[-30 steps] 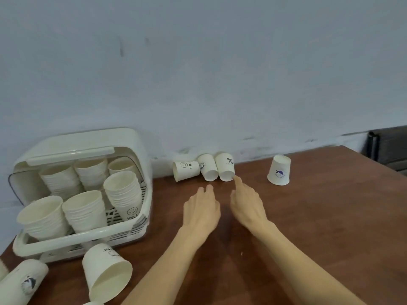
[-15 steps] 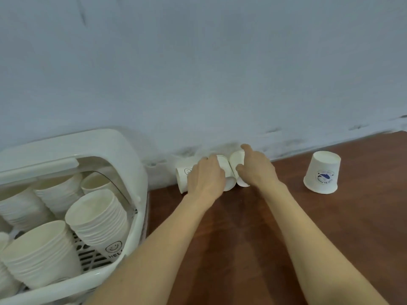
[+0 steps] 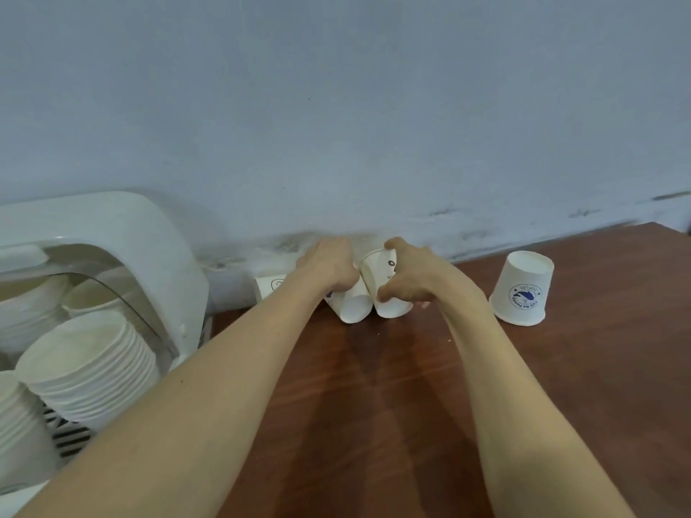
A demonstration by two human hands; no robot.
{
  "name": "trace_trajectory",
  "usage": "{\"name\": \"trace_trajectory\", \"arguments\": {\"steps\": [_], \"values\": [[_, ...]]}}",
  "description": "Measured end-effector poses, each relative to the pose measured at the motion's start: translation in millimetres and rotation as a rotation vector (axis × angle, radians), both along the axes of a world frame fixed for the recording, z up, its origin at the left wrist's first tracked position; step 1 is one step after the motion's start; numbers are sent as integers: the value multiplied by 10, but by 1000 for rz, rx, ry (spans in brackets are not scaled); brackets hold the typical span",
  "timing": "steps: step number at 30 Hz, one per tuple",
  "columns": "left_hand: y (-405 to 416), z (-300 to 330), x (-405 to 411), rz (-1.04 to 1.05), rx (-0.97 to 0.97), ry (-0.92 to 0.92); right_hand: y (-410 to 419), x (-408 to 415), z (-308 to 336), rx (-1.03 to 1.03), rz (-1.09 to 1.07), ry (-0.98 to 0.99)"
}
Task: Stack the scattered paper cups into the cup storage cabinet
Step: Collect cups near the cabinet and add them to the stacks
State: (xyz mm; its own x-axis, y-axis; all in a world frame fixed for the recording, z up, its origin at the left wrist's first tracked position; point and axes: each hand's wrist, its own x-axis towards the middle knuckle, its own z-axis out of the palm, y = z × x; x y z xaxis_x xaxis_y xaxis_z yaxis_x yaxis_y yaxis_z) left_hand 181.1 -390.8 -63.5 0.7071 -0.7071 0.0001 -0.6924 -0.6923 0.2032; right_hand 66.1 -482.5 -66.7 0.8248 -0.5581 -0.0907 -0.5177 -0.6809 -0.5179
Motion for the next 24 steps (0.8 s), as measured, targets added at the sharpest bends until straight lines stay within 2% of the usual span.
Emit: {"name": "trace_trajectory", "arguments": {"steps": [7,10,17,24], "values": [[54,194,-105,-56,171,157,11,-41,89,22,-39,-16],[98,215,-160,-66,177,174,35,-70,163,1,-28,32],[323,298,-391,-93,23,40,164,-108,223,-91,-21,79],[882,573,-630,-104,-84,-112,484,-287,559,-271,-38,-46]]}}
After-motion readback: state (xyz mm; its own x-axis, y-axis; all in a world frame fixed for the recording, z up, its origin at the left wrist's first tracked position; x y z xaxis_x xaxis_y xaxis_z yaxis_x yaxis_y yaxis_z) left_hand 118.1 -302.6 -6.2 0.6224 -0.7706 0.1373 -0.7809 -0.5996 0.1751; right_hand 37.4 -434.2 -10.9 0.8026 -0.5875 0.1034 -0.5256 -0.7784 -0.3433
